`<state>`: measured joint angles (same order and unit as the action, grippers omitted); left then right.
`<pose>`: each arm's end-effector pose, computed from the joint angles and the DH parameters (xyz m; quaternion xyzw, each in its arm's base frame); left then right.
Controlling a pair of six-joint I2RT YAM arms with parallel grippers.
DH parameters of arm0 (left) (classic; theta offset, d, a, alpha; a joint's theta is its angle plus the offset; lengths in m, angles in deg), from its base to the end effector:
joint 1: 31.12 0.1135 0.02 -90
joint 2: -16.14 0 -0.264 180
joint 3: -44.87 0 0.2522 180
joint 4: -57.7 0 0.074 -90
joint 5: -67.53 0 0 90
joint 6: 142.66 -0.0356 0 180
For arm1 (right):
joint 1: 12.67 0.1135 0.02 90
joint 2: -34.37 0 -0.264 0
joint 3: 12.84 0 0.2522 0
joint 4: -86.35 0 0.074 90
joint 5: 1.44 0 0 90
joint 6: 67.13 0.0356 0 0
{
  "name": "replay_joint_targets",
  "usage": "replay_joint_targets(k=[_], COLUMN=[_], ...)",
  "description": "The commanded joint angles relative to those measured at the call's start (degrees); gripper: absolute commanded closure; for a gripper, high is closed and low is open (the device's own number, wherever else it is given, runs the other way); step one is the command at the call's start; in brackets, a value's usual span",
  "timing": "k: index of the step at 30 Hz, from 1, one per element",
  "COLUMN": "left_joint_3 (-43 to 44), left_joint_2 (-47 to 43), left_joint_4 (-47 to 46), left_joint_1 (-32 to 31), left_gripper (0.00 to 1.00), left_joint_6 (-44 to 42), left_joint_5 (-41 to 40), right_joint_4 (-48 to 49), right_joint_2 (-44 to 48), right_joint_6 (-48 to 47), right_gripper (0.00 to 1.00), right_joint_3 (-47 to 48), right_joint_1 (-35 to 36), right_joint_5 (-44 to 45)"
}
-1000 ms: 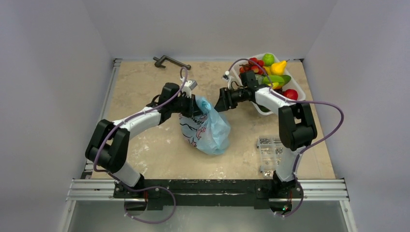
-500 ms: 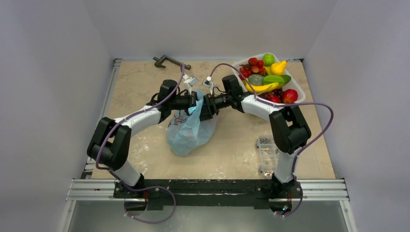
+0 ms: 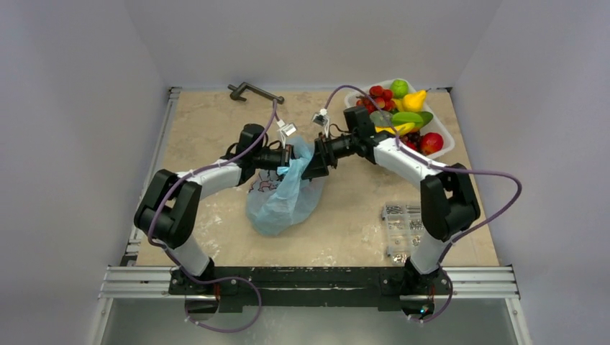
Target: Place the fake fruits into the plastic bag and tie a complex knot
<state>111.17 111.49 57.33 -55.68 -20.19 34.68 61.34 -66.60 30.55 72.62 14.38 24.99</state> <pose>0.3031 -0.1714 0.2091 0.1912 0.7705 -0.5753 0.1971 0.3253 0.2019 0.2469 -0.3472 0.7239 0.5628 0.1967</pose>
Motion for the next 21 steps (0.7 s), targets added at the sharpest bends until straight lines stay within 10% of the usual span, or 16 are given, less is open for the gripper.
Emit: replay_joint_targets(k=[1,10,21], left_joint_3=[0.3,1.9,2.2], left_joint_2=[1.0,2.2,3.0], left_joint_4=[-2.4,-3.8,-3.0], left_joint_1=[0.0,0.1,-0.9], left_gripper=[1.0,1.0,1.0], left_joint_6=[1.2,2.2,1.6], left_joint_5=[3.0,4.0,5.4], right_joint_4=[-10.9,-8.8,14.0], right_joint_2=[5.9,6.4,1.1], right_joint_6=[-8.8,-6.3,9.9], right_gripper=[0.2,0.84,0.8], right_joint_3=[-0.6,-4.3,-1.4], right_joint_1=[-5.4,-7.7,-1.3], right_joint_5=[0.2,5.4,6.3])
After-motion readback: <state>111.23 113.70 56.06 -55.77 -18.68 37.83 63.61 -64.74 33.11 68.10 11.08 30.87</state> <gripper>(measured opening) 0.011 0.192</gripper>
